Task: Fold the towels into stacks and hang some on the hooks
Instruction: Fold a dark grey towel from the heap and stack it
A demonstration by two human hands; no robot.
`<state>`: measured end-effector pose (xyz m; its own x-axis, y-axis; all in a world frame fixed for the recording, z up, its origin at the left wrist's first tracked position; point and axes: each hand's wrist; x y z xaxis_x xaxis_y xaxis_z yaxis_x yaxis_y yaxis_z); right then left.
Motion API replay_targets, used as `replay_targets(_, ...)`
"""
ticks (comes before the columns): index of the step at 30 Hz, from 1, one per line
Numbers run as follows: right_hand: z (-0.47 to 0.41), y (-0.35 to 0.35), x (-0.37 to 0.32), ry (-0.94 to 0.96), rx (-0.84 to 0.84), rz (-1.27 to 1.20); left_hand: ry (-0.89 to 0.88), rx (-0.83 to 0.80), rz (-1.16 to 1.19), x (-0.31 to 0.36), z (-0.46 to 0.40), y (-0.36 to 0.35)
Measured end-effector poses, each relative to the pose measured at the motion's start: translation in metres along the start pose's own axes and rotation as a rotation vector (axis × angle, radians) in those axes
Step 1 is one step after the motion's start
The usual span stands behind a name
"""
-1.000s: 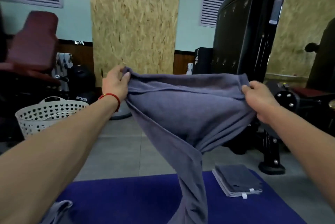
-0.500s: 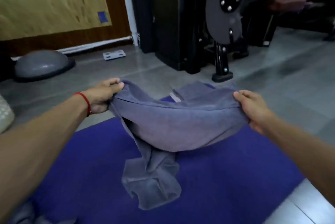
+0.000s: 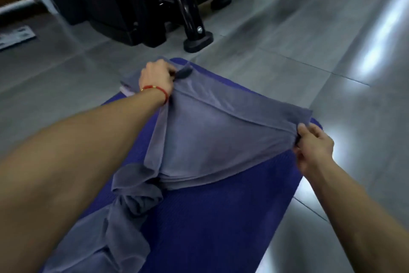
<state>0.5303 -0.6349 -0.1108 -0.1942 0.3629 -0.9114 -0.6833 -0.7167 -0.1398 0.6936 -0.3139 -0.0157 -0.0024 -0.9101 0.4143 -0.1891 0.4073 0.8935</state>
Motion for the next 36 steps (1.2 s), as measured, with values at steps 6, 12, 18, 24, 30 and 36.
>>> replay_targets(6, -0.021, -0.025, 0.005, -0.021, -0.118, 0.323, -0.002, -0.351, 0.113, 0.053, -0.021, -0.054)
replay_targets(12, 0.037, -0.038, 0.103, 0.267, -0.461, 1.166, -0.066, -0.596, -0.292, -0.072, 0.158, -0.084)
replay_targets(18, 0.107, -0.073, 0.142, 0.914, -0.822, 1.399, 0.118, -0.442, -0.333, -0.205, 0.315, -0.035)
replay_targets(24, 0.172, -0.114, 0.169, 1.137, -1.14, 1.472, 0.491, -0.488, 0.251, -0.219, 0.312, 0.016)
replay_targets(30, 0.198, -0.116, 0.157, 1.18, -1.256, 1.598, 0.981, -0.857, 1.049, -0.237, 0.366, 0.061)
replay_targets(36, 0.222, -0.107, 0.149, 1.214, -1.301, 1.657, 0.589, -0.217, 0.367, -0.249, 0.493, 0.051)
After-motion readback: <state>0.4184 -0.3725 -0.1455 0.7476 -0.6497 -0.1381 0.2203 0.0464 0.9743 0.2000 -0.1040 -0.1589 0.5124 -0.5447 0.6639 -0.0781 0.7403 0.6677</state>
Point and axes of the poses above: each hand's wrist, its own z-axis away from the middle knuckle, its own y-axis out of the back of the hand, x = y × z, and after that the axes turned 3 degrees about z, right-handed
